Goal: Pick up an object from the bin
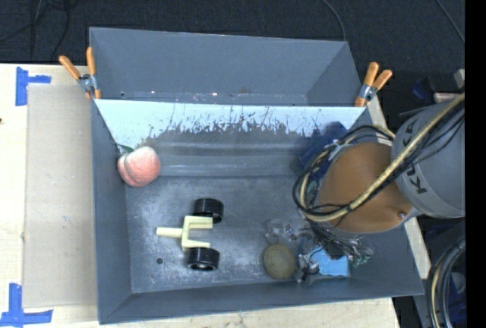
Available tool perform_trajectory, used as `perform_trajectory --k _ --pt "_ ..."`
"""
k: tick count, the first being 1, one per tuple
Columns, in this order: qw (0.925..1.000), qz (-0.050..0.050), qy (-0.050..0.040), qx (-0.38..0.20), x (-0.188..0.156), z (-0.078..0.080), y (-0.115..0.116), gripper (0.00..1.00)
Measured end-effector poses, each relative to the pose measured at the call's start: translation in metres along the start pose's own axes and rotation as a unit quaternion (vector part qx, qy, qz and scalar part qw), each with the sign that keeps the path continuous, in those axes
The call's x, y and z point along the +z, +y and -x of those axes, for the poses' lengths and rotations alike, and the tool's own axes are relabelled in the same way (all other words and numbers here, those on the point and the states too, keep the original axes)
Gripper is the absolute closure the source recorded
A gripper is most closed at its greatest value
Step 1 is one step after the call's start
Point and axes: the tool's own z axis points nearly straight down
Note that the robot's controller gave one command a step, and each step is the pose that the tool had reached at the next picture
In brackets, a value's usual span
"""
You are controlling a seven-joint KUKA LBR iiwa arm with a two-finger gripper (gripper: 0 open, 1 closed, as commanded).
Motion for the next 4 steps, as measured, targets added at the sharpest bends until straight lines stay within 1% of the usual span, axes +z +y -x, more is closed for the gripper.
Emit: perform_trajectory --k 1,2,4 --pt "1.0 0.0 0.0 0.0 -0.002 0.0 0.0 1.0" --pt "1.0 0.002 0.0038 0.001 -0.012 -0.002 0.001 1.0" --pt "1.0 0.005 0.0078 0.0 -0.026 -0.003 0.003 1.0"
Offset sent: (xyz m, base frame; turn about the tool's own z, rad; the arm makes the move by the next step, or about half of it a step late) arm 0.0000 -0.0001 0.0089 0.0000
